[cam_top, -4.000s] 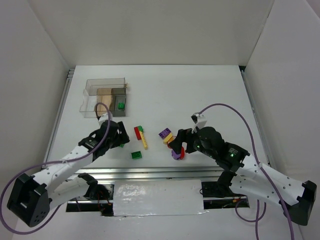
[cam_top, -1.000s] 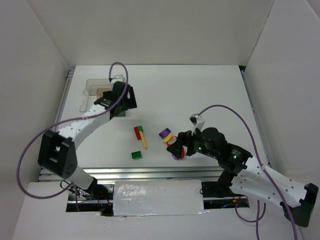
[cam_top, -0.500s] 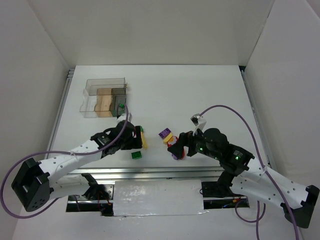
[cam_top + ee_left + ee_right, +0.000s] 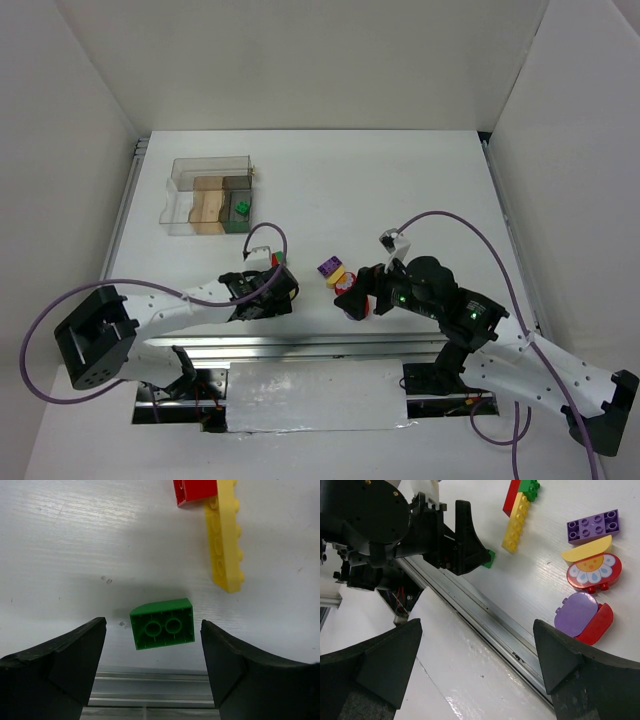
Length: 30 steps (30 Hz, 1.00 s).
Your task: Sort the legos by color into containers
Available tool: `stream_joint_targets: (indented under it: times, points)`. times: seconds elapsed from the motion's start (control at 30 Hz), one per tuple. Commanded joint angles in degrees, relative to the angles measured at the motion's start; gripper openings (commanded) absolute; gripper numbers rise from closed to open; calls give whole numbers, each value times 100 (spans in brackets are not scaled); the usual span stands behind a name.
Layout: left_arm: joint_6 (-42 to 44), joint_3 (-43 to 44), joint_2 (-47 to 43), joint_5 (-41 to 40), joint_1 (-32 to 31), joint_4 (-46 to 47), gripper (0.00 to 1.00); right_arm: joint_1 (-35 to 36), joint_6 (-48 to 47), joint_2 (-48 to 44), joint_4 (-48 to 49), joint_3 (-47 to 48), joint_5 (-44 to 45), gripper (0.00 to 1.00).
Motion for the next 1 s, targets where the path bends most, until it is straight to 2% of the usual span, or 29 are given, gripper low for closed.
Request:
stream_joint_targets:
  times: [0.0, 0.03, 0.13, 0.27, 0.3, 0.33, 0.4, 0.43, 0.5, 0.6, 0.67, 0.7, 0.73, 0.8, 0.83, 0.9, 0.97]
  points:
    - [-279, -6, 107, -264, -40, 64, 87, 44, -41, -106, 10, 231, -30, 100]
    - [-288, -6, 151, -229, -49, 117, 85, 52, -50, -98, -8, 249, -12, 100]
    - [-288, 29, 353, -159, -84, 214, 71, 52, -85, -28, -35, 275, -12, 100]
    - [-235, 29, 494, -79, -128, 293, 61, 52, -120, 8, -26, 292, -3, 99]
    - [-227, 38, 503, -79, -137, 267, 56, 52, -120, 17, -26, 293, 6, 100]
    - [-244, 47, 477, -96, -155, 232, 42, 44, -129, 17, -34, 310, 6, 100]
    - [-235, 56, 407, -131, -155, 118, 28, 52, -120, 8, -35, 301, 23, 100]
    - [-305, 73, 276, -201, -155, 5, 9, 44, -111, -1, -26, 284, 32, 100]
    - [-323, 222, 100, -534, -146, -372, 1, 52, -111, -10, -26, 266, 50, 100]
    - [-306, 696, -243, -1323, -32, -1013, 0, 44, -94, -1, 62, 205, 32, 99]
    - [71, 1082, -376, -1528, 441, -1060, 0, 52, -76, 52, 150, 196, 32, 100]
    - [290, 1180, -402, -1451, 669, -729, 0, 52, -76, 78, 237, 187, 15, 100]
    - [858, 1329, -385, -1311, 1185, -482, 0, 52, -67, 148, 273, 178, -3, 100]
    - [1222, 1522, -271, -1004, 1706, 62, 0, 52, -85, 227, 378, 170, -21, 100]
    - [1546, 1776, -36, -958, 2126, 239, 2, 44, -94, 332, 396, 187, -29, 100]
    - [1803, 2128, 325, -888, 2498, 425, 11, 44, -120, 464, 414, 213, -3, 100]
    - [2172, 2708, 966, -879, 2877, 688, 15, 52, -120, 517, 449, 214, 6, 100]
